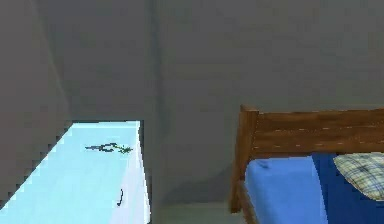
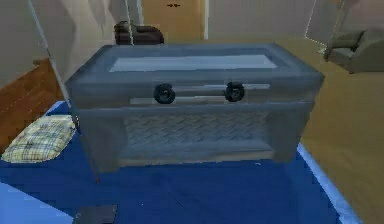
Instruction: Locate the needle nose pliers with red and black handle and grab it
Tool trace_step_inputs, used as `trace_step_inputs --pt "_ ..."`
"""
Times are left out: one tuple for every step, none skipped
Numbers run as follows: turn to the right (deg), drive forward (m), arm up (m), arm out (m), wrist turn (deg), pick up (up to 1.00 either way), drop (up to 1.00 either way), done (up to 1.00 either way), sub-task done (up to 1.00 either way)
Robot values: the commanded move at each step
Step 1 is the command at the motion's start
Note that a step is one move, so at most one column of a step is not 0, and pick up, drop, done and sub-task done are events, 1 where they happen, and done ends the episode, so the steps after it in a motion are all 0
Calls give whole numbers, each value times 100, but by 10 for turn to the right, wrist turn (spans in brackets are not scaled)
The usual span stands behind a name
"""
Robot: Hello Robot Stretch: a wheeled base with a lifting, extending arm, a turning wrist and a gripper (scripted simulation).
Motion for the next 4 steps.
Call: trace_step_inputs --pt "0 70 0 0 0 0 0 0 0" --pt "-450 0 0 0 0 0 0 0 0" --pt "-450 0 0 0 0 0 0 0 0" --pt "-450 0 0 0 0 0 0 0 0"
